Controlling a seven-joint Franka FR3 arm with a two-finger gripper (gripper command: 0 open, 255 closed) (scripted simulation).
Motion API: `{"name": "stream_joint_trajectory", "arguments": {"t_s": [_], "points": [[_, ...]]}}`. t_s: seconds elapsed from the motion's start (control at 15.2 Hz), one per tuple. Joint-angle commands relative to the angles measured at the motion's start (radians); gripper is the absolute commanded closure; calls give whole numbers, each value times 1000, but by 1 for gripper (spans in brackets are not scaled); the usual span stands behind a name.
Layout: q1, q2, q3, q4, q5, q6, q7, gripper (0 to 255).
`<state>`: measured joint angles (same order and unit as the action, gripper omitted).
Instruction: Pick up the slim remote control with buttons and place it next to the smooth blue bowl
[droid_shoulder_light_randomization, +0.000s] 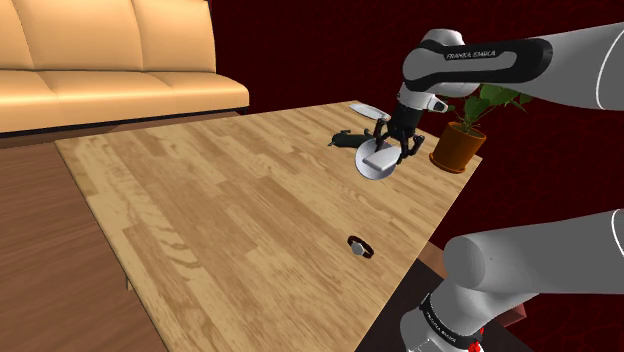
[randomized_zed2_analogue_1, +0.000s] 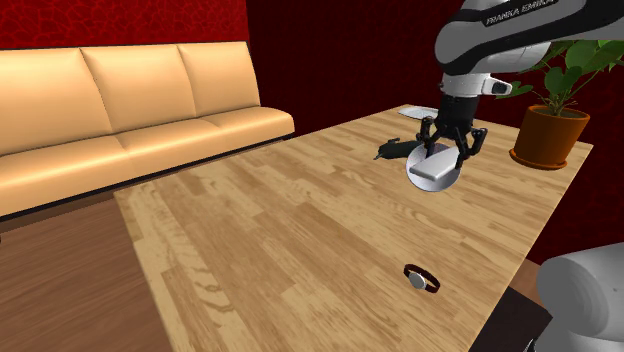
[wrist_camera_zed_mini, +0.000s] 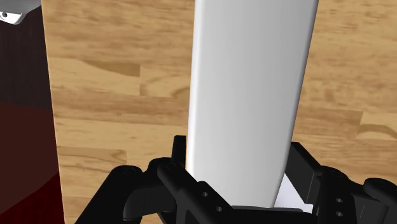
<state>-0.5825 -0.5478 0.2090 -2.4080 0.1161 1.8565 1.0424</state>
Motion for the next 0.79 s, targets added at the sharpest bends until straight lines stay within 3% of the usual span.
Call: {"name": "stream_joint_trajectory", "arguments": {"t_s": [0.0, 0.73], "points": [[1, -1, 2, -28, 2, 28, -1, 255], [4, 39, 18, -148, 11, 187, -1, 255]]}}
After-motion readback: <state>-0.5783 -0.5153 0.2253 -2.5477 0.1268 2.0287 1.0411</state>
